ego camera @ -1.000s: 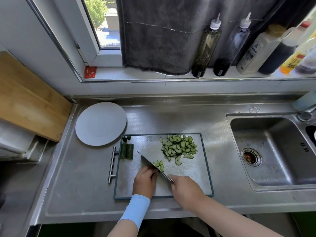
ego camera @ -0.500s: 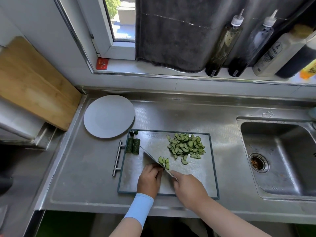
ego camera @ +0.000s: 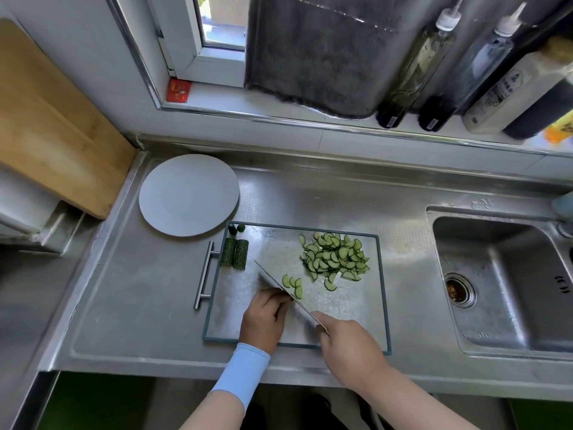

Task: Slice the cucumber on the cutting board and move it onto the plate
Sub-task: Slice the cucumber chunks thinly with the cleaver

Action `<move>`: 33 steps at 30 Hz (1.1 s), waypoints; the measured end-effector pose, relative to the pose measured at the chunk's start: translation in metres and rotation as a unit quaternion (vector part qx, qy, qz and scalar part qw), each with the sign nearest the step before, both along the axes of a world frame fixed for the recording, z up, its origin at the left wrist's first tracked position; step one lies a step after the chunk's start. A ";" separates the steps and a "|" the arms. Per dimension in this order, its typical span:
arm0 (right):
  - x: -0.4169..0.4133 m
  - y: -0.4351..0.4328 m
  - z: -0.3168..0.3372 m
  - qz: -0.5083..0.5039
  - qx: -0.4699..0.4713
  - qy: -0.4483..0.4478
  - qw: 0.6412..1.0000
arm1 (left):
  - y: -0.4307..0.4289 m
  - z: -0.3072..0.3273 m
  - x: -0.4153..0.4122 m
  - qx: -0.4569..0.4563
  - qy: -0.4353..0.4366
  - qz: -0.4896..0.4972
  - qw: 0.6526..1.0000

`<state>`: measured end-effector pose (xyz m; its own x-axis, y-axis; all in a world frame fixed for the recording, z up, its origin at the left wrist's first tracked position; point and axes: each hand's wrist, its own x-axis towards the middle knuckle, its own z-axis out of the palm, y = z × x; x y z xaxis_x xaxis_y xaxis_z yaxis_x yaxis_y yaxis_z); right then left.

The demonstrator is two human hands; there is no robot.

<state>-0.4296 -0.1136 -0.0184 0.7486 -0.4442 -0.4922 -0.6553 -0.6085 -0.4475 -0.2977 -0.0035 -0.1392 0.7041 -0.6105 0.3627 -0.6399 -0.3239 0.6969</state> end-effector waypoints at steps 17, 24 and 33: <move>0.014 0.009 -0.013 -0.028 -0.001 -0.022 0.999 | 0.004 -0.002 0.001 -0.001 0.015 -0.035 0.999; 0.004 0.010 -0.005 -0.017 -0.020 -0.020 0.999 | 0.004 -0.001 0.001 0.011 0.018 -0.022 1.000; 0.010 0.007 -0.009 -0.028 0.013 -0.006 1.000 | 0.004 -0.003 0.001 0.010 0.022 -0.021 0.999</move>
<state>-0.4195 -0.1067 -0.0274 0.7285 -0.4735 -0.4951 -0.6829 -0.5591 -0.4702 -0.2968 0.0010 -0.1421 0.6933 -0.6462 0.3189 -0.6213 -0.3120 0.7187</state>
